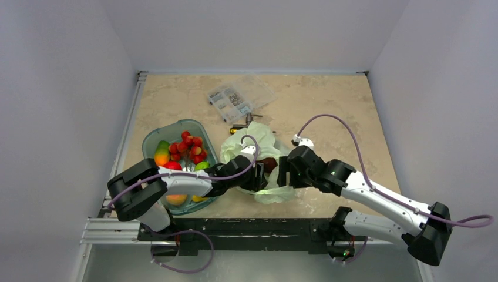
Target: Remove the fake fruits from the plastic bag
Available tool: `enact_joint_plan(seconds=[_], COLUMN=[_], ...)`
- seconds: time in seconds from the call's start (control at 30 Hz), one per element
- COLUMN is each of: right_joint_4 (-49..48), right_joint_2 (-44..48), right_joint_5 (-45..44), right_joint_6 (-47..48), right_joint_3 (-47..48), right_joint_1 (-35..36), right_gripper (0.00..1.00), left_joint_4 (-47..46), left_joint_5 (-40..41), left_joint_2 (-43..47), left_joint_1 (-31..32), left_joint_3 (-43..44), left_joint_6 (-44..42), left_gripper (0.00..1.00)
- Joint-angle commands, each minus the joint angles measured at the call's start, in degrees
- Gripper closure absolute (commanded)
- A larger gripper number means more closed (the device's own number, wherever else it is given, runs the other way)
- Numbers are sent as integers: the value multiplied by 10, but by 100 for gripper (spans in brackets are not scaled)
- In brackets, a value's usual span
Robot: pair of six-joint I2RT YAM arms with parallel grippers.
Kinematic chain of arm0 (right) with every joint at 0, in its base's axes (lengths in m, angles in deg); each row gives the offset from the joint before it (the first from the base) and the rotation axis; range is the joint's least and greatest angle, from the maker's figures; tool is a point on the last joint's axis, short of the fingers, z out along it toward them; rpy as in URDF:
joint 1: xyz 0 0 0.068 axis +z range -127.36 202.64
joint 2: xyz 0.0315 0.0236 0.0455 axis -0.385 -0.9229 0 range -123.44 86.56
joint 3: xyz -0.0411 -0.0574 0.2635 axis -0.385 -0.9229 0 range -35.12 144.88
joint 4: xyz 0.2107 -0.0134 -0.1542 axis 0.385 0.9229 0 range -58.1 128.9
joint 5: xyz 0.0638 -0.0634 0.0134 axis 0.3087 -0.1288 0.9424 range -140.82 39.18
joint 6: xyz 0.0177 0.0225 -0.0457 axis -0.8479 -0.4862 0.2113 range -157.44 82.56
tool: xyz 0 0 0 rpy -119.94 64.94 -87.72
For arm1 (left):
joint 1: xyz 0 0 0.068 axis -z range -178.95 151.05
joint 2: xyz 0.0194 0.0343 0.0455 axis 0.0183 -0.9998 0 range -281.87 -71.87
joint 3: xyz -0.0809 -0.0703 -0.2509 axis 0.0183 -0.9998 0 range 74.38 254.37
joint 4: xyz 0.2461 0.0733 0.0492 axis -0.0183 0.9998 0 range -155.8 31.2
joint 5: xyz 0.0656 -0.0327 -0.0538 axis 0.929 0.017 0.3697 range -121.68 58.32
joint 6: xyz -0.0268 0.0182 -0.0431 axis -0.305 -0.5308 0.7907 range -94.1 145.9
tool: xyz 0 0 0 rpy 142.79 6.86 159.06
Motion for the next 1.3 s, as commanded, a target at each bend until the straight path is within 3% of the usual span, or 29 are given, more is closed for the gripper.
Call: enact_joint_plan(seconds=[0.0,0.07,0.2,0.43,0.53,0.63,0.67,0.83,1.0,1.03,1.1,1.17,1.27], right_joint_4=[-49,-56,-88,-173,-146,-145,-159,-218,-250,-251,-244,-259,-250], right_joint_2=[15,10,0,-77,-118,-117,-108,-51,-16,-14,-16,-15,-31], right_joint_5=[4,-9,-44,-123,-192,-211,-199,-155,-145,-145,-140,-116,-113], right_joint_6=[7,-4,-19,-15,-65,-74,-64,-49,-26,-23,-15,3,-10], right_joint_3=[44,57,63,-2,-21,-41,-50,-100,-122,-123,-120,-126,-125], right_joint_1=[2,2,2,3,8,32,37,47,47,47,48,51,73], right_gripper=[20,10,2,2,15,49,55,62,67,61,34,16,7], left_joint_4=[-52,-64,-69,-66,-65,-53,-44,66,115,110,100,90,70], left_joint_5=[-20,-18,-15,-5,2,19,31,107,144,145,135,108,61], left_joint_2=[7,13,25,47,49,58,62,69,55,55,56,57,53], left_joint_1=[2,2,2,2,3,1,1,-2,-7,-10,-21,-33,-53], left_joint_3=[-9,-19,-26,-29,-28,-21,-16,57,111,114,117,117,110], left_joint_6=[0,1,-9,-15,-16,-15,-17,-17,-27,-27,-26,-27,-20], left_gripper=[45,44,43,41,40,36,35,23,20,20,21,21,20])
